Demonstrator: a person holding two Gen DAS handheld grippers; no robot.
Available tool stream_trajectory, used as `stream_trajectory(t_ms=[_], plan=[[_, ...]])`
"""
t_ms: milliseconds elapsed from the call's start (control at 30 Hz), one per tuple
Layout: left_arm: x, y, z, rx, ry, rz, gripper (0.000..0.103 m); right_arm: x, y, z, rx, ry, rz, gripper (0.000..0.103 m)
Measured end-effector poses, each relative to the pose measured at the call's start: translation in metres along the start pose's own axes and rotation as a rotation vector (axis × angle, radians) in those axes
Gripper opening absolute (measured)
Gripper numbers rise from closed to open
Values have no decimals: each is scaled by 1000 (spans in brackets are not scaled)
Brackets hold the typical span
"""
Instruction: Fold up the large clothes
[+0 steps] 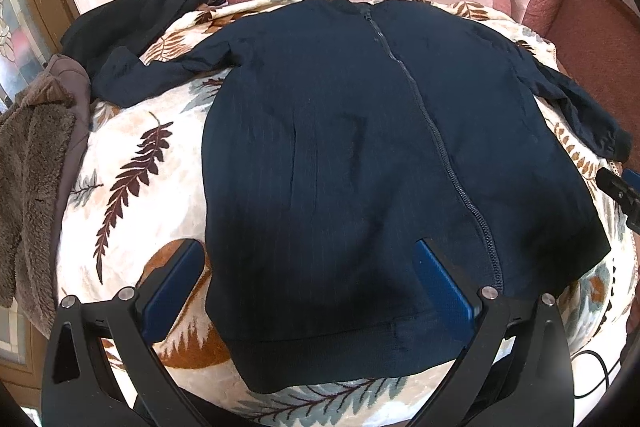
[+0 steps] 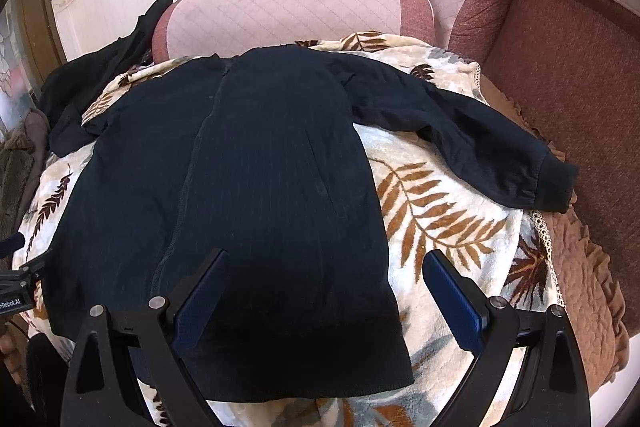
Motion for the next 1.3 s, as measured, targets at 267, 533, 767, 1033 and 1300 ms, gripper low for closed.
stream_trajectory(t_ms=[267, 533, 767, 1033, 1300], plan=[[-5, -3, -14, -32, 15, -7, 103, 87, 11, -17, 17, -135, -235, 96], [-20, -6, -49, -96, 39, 35, 103, 250, 9, -36, 6, -481, -561, 97], [-28, -1, -72, -120, 63, 25, 103, 268, 10, -88, 6, -290, -658, 21], [-54, 15, -94, -109, 65, 103, 103, 241, 104, -44, 286, -150, -580, 12], [-70, 25, -92, -80, 20, 131, 103, 93, 152, -70, 231, 84, -426, 12]])
Point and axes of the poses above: each gripper's, at about its wrist camera, not at the fingertips, and z roughly against the way its jaws point, x to its right, y to its top, the point moved 4 cm from there along -z, roughly the way its jaws point, and after that the axes turned 12 degrees about x, right-handed, at the moved point
